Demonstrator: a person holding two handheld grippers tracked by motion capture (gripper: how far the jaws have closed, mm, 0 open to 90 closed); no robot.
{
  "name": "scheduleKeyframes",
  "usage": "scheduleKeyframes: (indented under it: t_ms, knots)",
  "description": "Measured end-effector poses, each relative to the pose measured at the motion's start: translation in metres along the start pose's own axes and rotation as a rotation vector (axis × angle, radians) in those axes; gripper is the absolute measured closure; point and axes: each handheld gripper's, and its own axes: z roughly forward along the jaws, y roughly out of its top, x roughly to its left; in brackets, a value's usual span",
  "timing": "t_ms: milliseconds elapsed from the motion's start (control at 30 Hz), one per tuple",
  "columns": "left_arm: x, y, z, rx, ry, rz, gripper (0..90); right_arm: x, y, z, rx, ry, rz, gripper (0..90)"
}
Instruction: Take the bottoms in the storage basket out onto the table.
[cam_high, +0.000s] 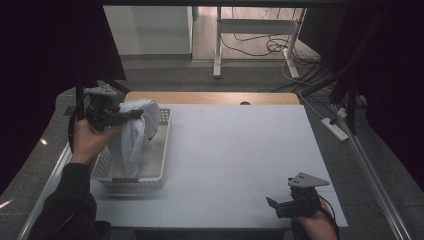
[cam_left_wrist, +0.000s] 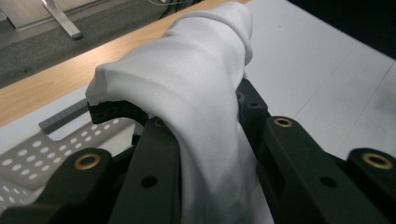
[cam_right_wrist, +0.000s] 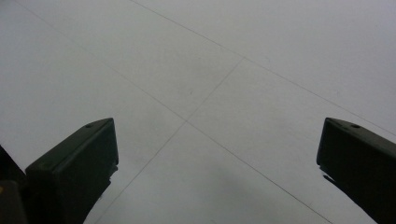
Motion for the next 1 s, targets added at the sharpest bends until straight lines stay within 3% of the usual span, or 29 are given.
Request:
scheduleKeyframes:
  t_ms: [467,1000]
  knots:
    - [-0.009,0.027,-0.004,-0.002,0.008,0.037,75.5,0.000,0.000,0.000,-0.001,0.002,0.004,0.0]
    - [-0.018,0.058,-0.004,-0.038,-0.015,0.054,75.5,0.000,0.000,0.000,0.000,0.003,0.002,0.0]
